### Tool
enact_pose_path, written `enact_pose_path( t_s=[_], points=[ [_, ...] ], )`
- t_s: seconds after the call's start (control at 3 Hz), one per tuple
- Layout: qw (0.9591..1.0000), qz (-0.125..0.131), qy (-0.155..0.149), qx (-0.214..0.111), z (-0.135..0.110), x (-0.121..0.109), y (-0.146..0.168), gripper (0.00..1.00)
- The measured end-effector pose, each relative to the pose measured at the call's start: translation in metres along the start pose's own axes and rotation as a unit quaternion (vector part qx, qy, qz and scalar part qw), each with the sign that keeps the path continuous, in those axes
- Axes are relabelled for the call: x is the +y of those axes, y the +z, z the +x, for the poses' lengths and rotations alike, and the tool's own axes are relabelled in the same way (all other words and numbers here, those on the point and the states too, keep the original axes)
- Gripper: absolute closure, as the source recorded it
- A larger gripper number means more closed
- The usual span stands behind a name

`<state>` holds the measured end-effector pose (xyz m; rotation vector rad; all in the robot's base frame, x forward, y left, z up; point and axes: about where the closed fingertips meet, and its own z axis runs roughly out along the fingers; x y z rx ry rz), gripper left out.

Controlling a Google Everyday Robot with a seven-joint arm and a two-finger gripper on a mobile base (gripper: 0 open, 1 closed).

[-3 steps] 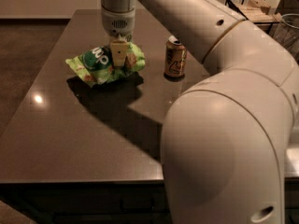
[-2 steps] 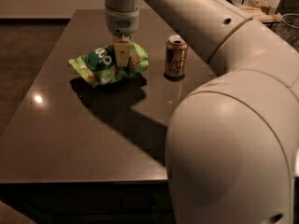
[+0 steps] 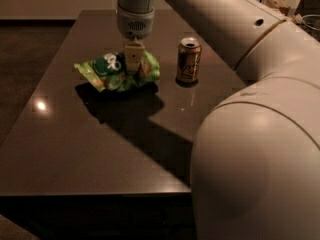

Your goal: Move green rice chip bag near 7up can

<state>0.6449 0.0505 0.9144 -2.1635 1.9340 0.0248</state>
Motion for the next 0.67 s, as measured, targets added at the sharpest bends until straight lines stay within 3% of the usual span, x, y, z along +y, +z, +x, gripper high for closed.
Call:
enact_pose_path(
  t_s=[0.33, 0.67],
  points=[
    [1.0000, 0.006, 0.000, -0.004, -0.0029, -0.0039, 0.0023, 0.00],
    [1.0000, 0.007, -0.001, -0.005, -0.0032, -0.0043, 0.0025, 0.00]
  ],
)
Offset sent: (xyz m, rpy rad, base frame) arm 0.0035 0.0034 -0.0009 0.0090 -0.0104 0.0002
